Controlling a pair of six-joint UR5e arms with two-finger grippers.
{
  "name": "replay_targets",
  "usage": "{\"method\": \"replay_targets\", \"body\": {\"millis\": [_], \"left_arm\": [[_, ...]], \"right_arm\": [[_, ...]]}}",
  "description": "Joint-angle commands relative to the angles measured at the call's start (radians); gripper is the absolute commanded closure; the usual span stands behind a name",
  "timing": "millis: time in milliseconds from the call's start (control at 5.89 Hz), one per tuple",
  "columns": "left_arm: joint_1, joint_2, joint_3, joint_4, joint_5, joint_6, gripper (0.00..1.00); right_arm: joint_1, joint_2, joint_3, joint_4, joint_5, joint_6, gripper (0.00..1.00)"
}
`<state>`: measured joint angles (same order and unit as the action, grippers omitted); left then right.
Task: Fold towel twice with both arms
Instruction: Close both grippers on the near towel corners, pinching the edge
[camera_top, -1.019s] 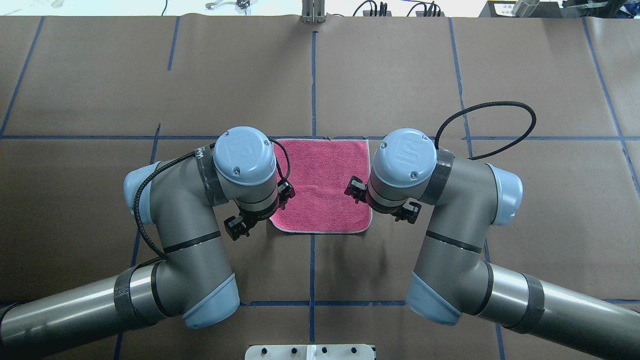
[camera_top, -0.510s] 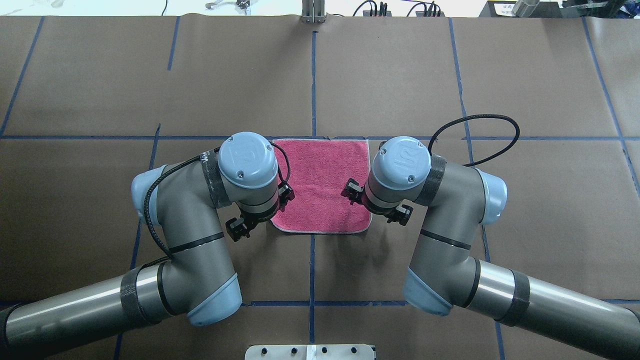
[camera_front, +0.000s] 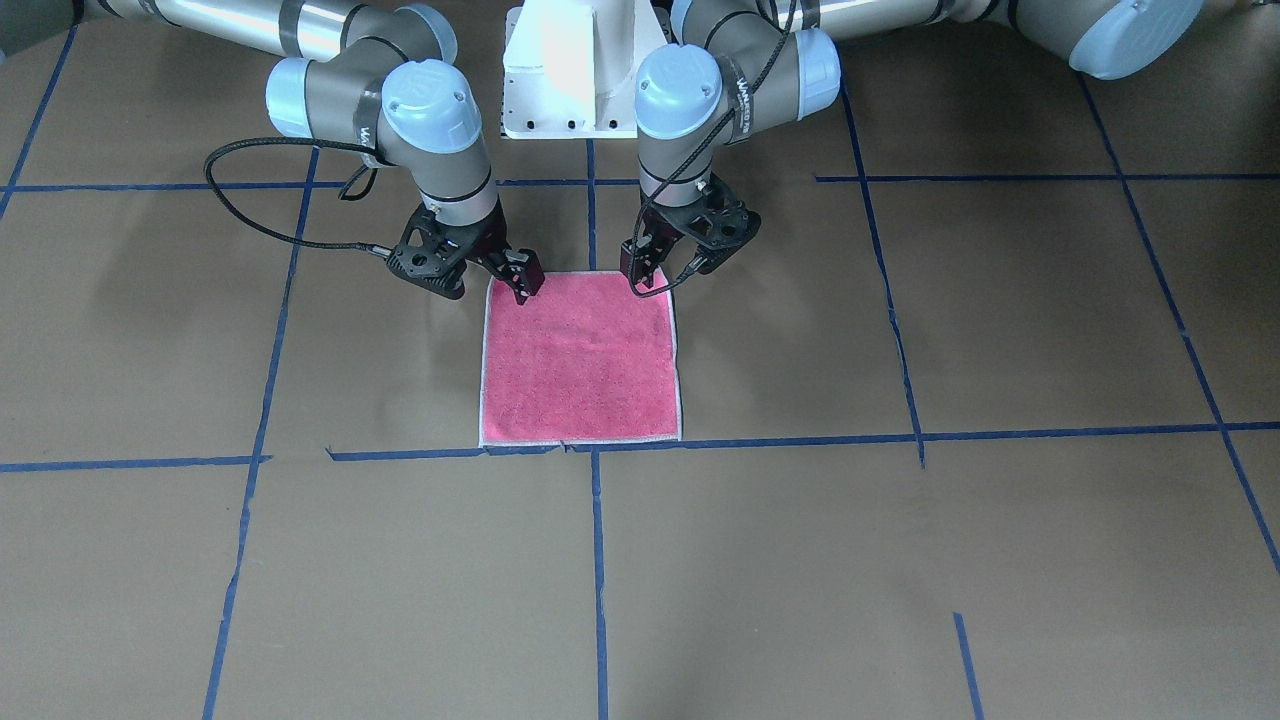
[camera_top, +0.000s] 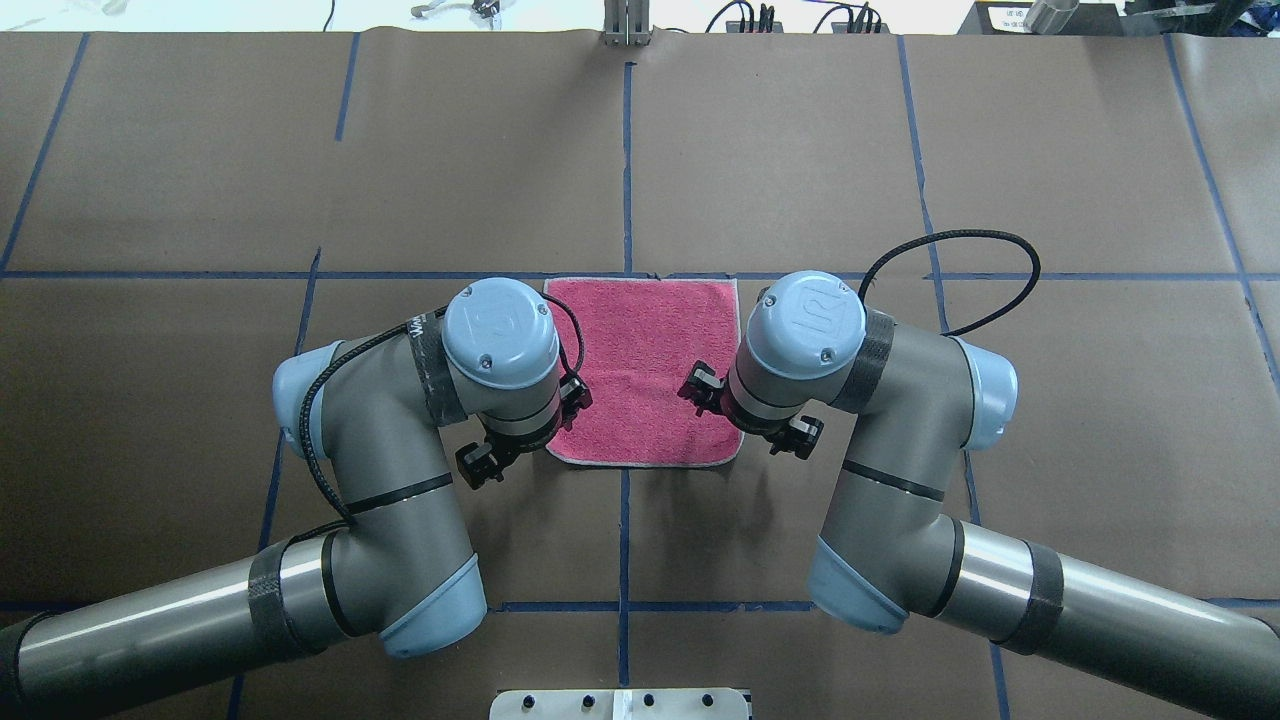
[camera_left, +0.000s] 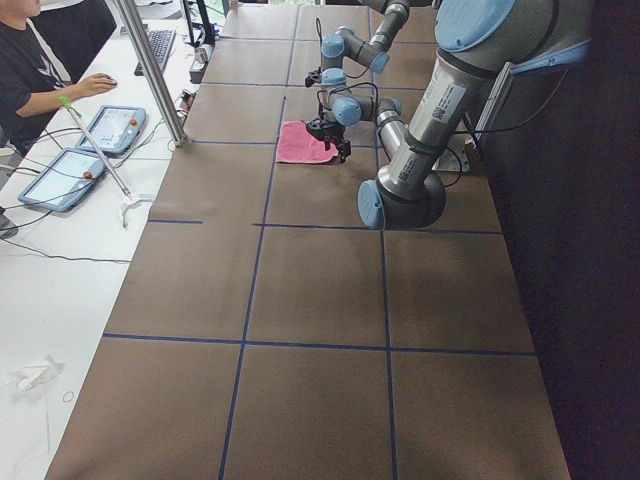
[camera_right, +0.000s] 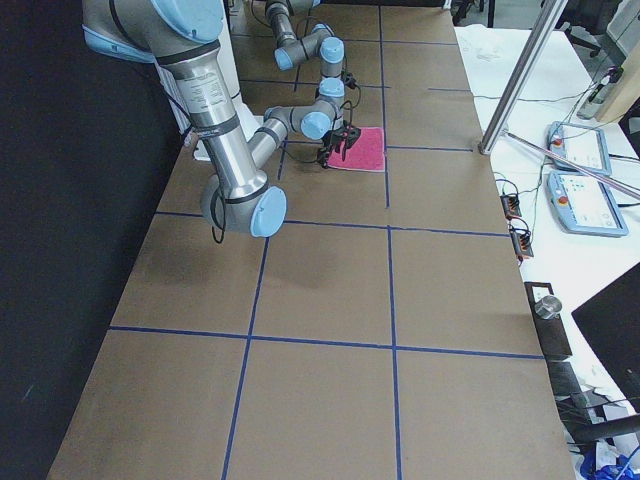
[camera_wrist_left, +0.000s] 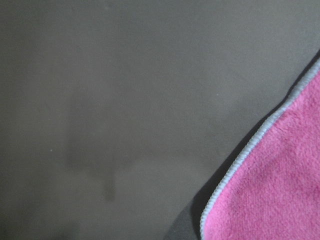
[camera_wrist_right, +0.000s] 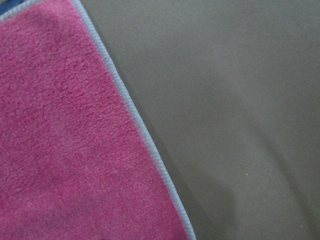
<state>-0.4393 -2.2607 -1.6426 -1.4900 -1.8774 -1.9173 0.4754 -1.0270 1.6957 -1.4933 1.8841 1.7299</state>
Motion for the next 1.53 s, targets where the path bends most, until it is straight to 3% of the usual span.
{"method": "replay_targets", "body": {"millis": [0, 170, 340, 850, 1359], "left_arm": [[0.002, 0.0, 0.015, -0.021, 0.003, 0.001, 0.0], [0.002, 0.0, 0.015, -0.021, 0.003, 0.001, 0.01], [0.002, 0.0, 0.015, -0.021, 0.003, 0.001, 0.15], [0.002, -0.002, 0.018, -0.038, 0.003, 0.0, 0.36], [0.002, -0.002, 0.02, -0.062, 0.003, -0.002, 0.43]], "right_arm": [[0.0, -0.002, 0.001, -0.002, 0.001, 0.002, 0.0], [0.002, -0.002, 0.002, -0.002, 0.001, 0.002, 0.0], [0.0, -0.002, 0.002, -0.002, 0.001, 0.002, 0.0], [0.0, -0.001, 0.004, -0.005, 0.0, 0.002, 0.0], [0.0, -0.001, 0.018, -0.005, 0.0, 0.022, 0.0]]}}
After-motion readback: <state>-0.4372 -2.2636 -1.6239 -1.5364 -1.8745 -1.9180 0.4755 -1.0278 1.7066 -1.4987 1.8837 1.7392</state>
